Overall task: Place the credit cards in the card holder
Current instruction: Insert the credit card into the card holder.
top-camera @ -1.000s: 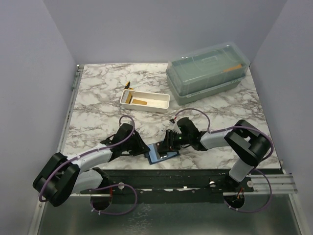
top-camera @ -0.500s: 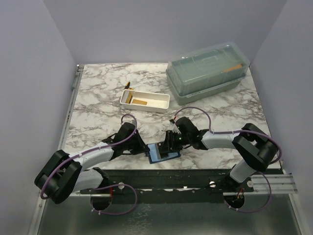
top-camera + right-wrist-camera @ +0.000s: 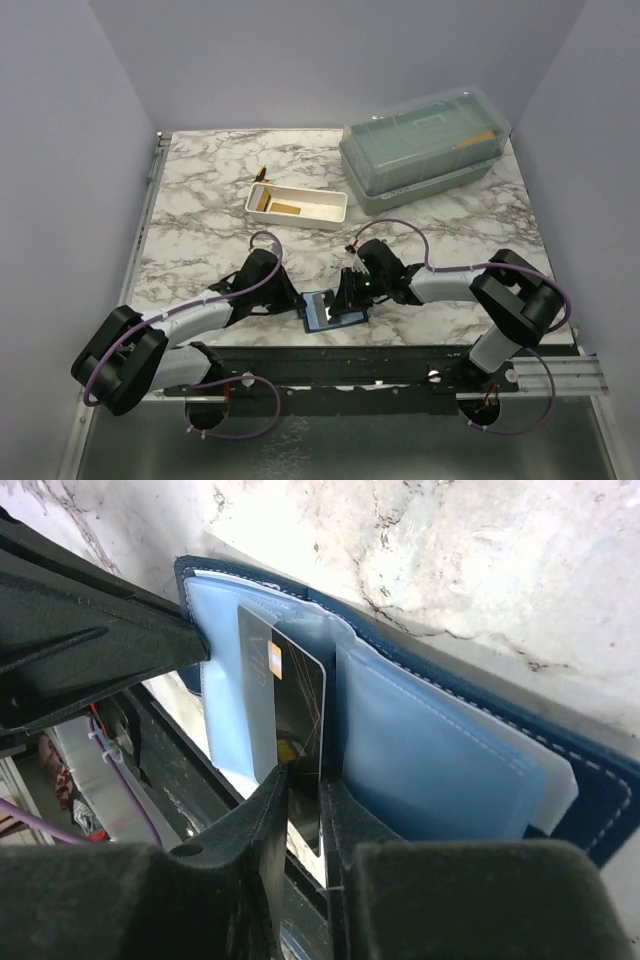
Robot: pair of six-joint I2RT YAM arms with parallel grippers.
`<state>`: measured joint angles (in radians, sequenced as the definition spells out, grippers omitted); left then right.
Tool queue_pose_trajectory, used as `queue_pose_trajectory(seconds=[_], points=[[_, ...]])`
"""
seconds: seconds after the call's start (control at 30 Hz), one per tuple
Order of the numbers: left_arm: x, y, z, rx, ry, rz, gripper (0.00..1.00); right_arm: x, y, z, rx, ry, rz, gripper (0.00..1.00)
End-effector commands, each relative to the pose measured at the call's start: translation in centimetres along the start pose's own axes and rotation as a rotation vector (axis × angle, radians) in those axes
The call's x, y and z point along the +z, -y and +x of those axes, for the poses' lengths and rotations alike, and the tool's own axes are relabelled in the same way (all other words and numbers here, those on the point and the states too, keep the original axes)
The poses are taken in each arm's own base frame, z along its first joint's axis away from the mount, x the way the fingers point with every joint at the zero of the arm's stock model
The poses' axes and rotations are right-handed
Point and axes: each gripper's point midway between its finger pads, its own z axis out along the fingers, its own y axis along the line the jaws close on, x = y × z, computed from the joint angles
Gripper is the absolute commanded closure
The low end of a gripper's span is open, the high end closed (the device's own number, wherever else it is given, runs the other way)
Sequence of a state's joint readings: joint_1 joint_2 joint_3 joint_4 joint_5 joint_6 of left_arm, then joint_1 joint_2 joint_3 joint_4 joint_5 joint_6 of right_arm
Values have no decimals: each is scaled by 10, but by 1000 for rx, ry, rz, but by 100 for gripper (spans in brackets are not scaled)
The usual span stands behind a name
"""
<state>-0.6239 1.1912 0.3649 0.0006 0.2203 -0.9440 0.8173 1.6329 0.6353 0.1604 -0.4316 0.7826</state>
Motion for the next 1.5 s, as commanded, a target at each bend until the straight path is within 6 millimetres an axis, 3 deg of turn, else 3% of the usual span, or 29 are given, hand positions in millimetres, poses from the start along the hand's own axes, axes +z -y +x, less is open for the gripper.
queue_pose_trajectory(seconds=[0.0, 0.13, 0.4, 0.5, 0.63, 0.73, 0.9, 1.0, 1.23, 1.33, 1.47], points=[[3, 11, -6, 47, 14, 41, 100, 11, 13, 21, -8, -78, 29, 82], [2, 16, -7, 34, 18, 64, 100, 15, -3, 18, 9, -63, -50, 82], [-2, 15, -6, 27, 22, 59, 100, -7, 16, 21, 63, -10, 89, 62], [-2, 14, -6, 33, 22, 58, 100, 2, 14, 23, 62, -28, 75, 61], [-3, 17, -6, 11, 19, 72, 100, 19, -5, 19, 31, -50, 71, 62], [-2, 16, -6, 13, 24, 67, 100, 20, -14, 17, 17, -42, 71, 63], [-7, 17, -8, 18, 37, 66, 100, -4, 10, 24, 54, 3, 194, 60], [-7, 14, -6, 23, 29, 56, 100, -3, 13, 26, 52, -13, 207, 59], [-7, 15, -4, 4, 24, 66, 100, 19, -25, 7, -7, -20, 86, 59], [-7, 14, -4, -15, 26, 65, 100, 17, -39, 3, -20, -20, 36, 59], [-6, 13, -3, -7, 26, 71, 100, 6, -27, 8, 2, 14, 70, 58]])
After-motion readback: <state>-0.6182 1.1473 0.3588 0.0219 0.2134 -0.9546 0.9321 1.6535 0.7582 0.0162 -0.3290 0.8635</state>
